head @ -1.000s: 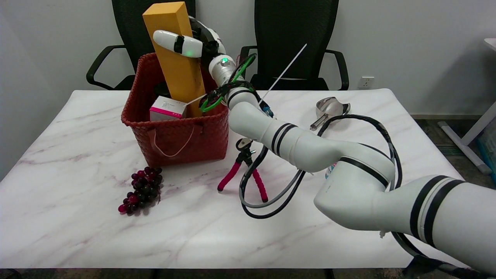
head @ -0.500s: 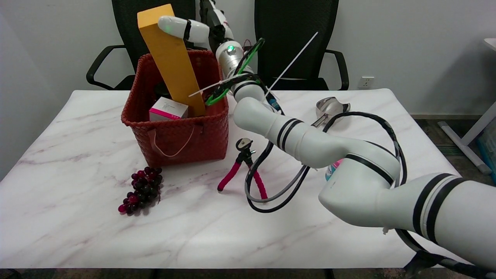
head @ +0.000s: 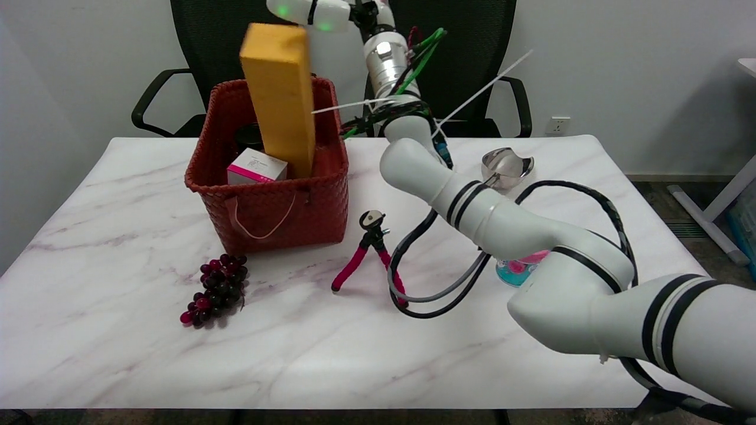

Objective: Place the yellow rectangular box into the brown storage basket.

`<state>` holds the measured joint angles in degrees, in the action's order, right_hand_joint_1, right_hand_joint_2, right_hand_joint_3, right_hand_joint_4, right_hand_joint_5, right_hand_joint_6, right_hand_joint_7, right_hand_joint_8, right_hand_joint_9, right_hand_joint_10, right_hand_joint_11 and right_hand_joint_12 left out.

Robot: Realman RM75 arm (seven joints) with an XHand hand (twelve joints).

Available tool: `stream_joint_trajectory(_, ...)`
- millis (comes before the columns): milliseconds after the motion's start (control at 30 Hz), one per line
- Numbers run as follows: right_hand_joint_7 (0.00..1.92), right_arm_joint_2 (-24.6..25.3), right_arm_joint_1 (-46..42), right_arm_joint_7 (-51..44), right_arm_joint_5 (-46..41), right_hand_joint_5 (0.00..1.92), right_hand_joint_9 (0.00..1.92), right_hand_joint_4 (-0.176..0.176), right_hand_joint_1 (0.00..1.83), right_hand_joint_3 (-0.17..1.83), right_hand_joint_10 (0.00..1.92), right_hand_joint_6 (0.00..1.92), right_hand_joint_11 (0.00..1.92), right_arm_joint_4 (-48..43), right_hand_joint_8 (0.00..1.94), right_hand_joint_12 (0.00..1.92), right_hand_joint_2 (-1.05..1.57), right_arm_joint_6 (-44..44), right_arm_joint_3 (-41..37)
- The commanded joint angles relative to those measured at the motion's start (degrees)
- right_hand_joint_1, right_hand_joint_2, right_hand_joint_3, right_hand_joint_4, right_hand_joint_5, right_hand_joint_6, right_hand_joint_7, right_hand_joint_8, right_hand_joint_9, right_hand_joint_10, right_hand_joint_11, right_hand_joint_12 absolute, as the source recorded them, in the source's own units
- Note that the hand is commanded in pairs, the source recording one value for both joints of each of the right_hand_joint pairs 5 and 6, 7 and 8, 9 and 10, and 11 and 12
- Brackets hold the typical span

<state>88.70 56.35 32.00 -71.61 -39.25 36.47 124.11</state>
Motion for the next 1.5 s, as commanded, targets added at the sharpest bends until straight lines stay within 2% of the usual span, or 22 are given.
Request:
stream_joint_trajectory(33,0.00,-8.87,-10.52,-19.90,-5.68,0.00,0.00,0.000,1.00,-0.10,0.00,0.00,0.00,-19.46,0.00,0.00,0.13,7.82,-6.51)
stream_joint_trajectory(233,0.00,-12.78,-14.24,-22.78,-7.97,0.00,0.00,0.000,1.01,-0.05,0.00,0.00,0.00,-25.76,0.00,0.00,0.16,11.14,-6.62)
stream_joint_trajectory(467,0.00,-18.06,-19.33,-30.65,-12.16,0.00,0.00,0.000,1.01,-0.02,0.00,0.00,0.00,-34.08,0.00,0.00,0.17,16.23,-7.09)
stream_joint_trajectory(700,0.00,-21.55,-27.24,-34.18,-12.12,0.00,0.00,0.000,1.02,-0.01,0.00,0.00,0.00,-41.59,0.00,0.00,0.18,18.14,-12.11)
stream_joint_trajectory(833,0.00,-23.48,-32.20,-38.08,-11.77,0.00,0.00,0.000,1.06,0.10,0.00,0.00,0.00,-45.41,0.00,0.00,0.19,18.14,-14.61)
stream_joint_trajectory(1033,0.00,-28.14,-41.69,-45.60,-9.14,0.00,0.00,0.000,1.12,0.38,0.00,0.00,0.00,-50.90,0.00,0.00,0.20,18.14,-20.38)
stream_joint_trajectory(1267,0.00,-30.32,-53.07,-46.66,-2.89,0.00,0.00,0.000,1.17,0.49,0.00,0.00,0.00,-51.79,0.00,0.00,0.19,16.83,-30.54)
stream_joint_trajectory(1500,0.00,-30.64,-57.54,-49.06,1.47,0.00,0.00,0.000,1.21,0.54,0.00,0.00,0.00,-51.35,0.00,0.00,0.16,14.46,-35.17)
